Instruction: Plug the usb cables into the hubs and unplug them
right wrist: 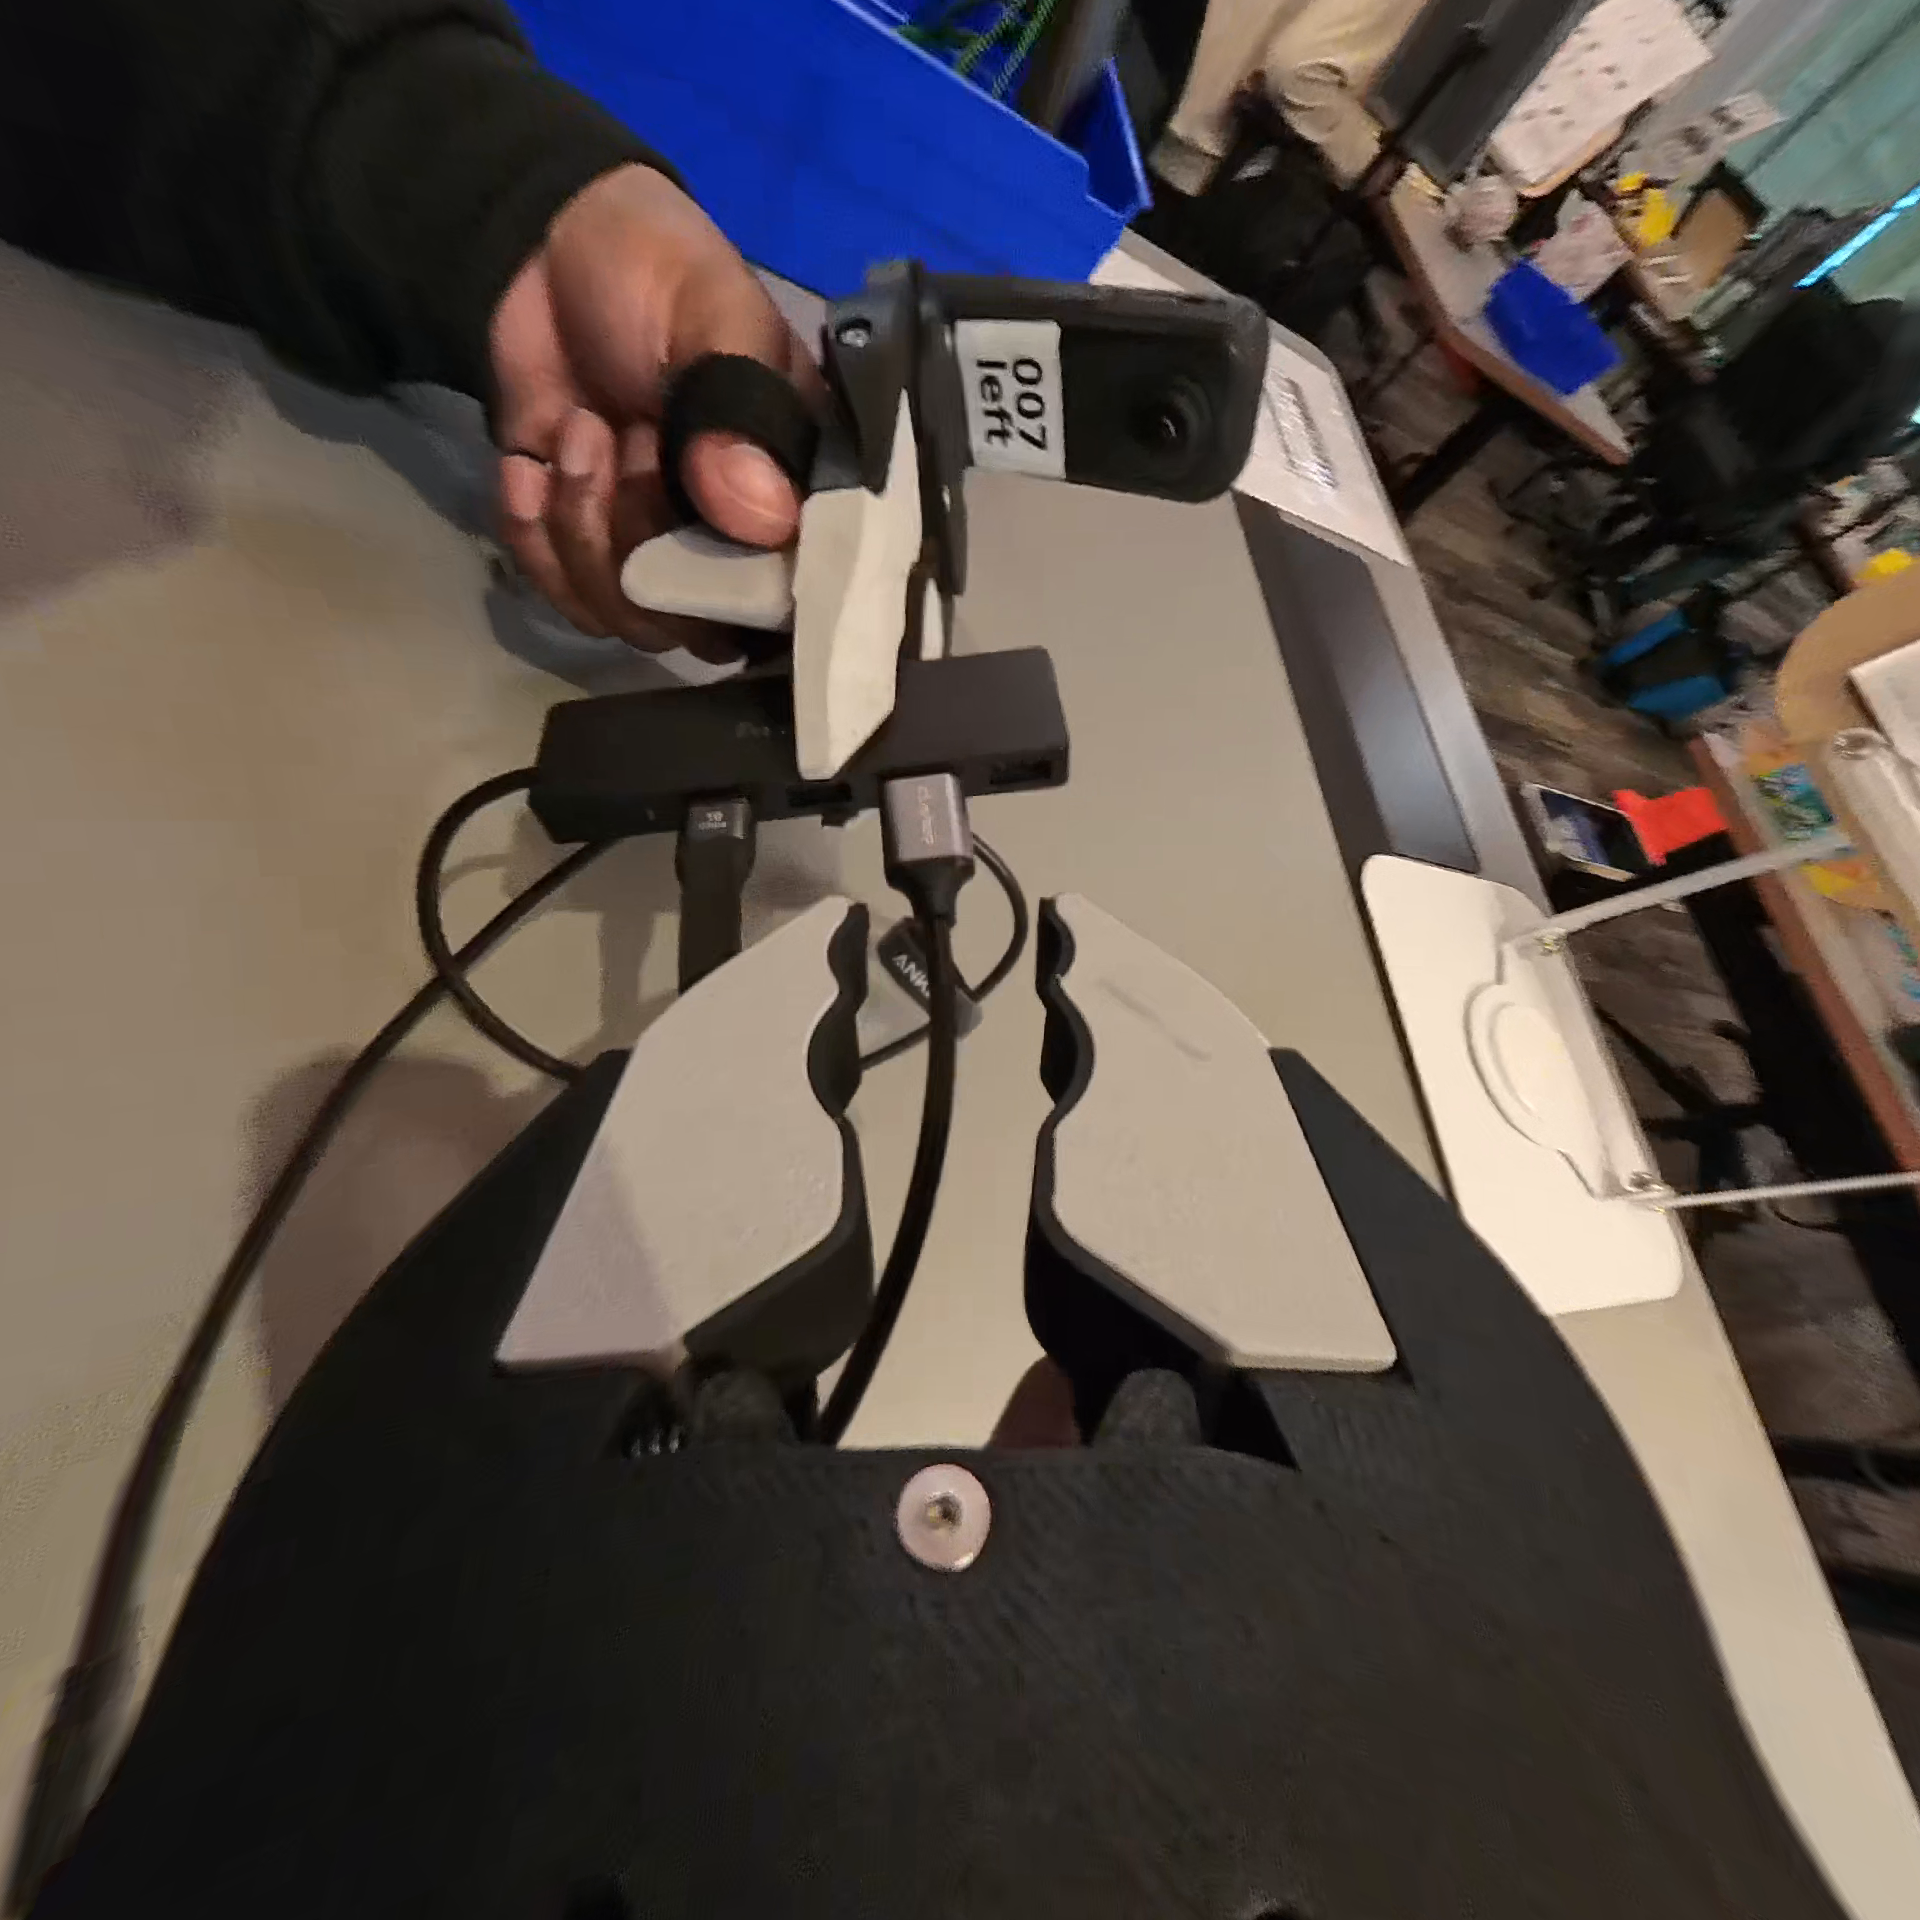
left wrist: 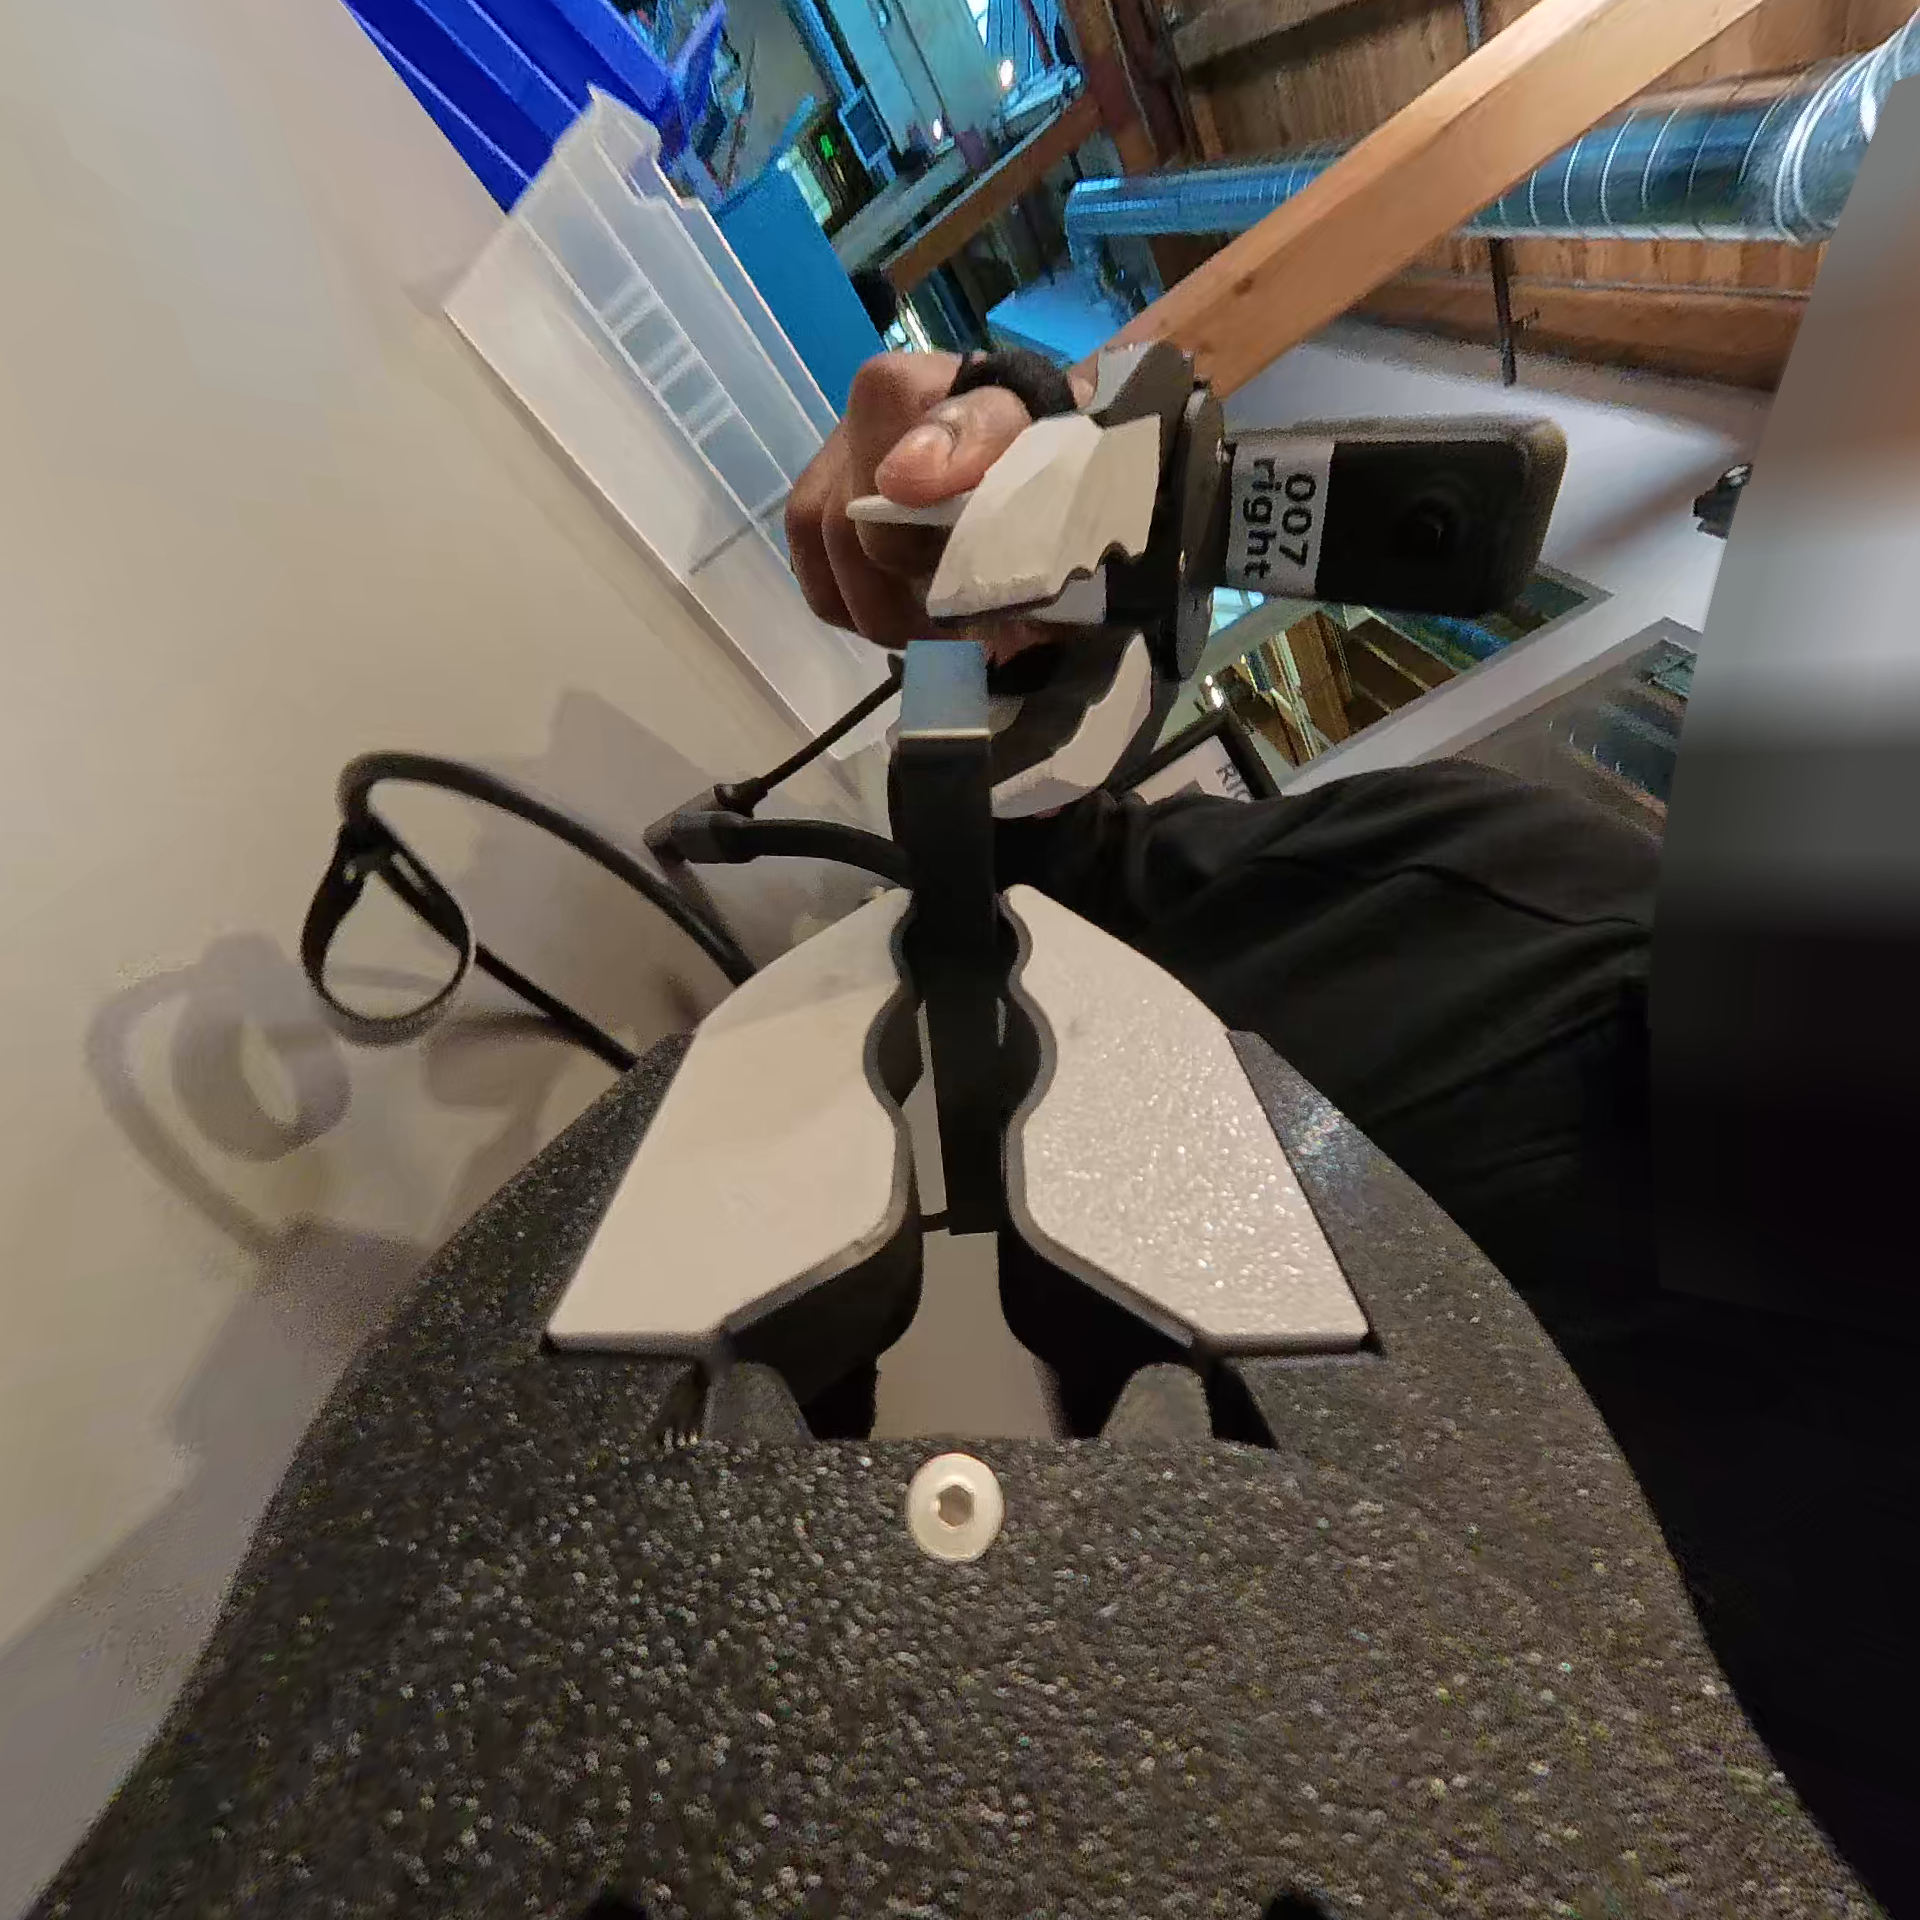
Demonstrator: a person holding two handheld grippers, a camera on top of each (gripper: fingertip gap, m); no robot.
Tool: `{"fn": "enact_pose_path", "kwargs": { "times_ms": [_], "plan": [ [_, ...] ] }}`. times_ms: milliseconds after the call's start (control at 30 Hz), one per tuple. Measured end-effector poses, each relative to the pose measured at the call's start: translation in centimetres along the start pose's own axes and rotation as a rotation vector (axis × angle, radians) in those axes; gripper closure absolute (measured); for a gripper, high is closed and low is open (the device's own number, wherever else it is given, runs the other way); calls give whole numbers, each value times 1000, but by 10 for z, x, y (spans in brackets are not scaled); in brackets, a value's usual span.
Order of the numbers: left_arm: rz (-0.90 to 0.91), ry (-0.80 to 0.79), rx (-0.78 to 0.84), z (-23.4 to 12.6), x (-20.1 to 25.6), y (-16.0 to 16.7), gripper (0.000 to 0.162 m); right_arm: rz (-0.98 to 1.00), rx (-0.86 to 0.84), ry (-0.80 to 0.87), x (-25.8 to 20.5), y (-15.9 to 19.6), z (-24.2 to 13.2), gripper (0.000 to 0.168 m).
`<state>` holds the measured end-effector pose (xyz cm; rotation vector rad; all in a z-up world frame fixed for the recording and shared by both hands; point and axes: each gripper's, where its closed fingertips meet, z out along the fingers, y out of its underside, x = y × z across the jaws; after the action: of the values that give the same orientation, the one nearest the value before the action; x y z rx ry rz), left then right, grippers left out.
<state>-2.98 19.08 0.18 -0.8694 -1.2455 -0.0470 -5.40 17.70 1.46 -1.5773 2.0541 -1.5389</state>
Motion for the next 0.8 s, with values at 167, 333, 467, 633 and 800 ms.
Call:
{"fn": "enact_pose_path", "kwargs": {
  "times_ms": [167, 333, 467, 633, 800],
  "plan": [
    [2, -30, -77, 10, 8, 13, 151, -80, -91, -18, -17, -2, 1, 139],
    [-34, -45, -116, 17, -4, 25, 151, -124, -185, -32, -27, 17, 22, 143],
    [-42, -88, -99, 18, -14, 25, 151, -132, -207, -29, -29, 25, 27, 151],
    [2, -164, -87, 16, -28, 23, 148, -208, -288, 41, -25, 39, 35, 151],
    [80, -235, -15, 10, -37, 9, 142, -153, -271, 4, -27, 44, 38, 152]
  ]
}}
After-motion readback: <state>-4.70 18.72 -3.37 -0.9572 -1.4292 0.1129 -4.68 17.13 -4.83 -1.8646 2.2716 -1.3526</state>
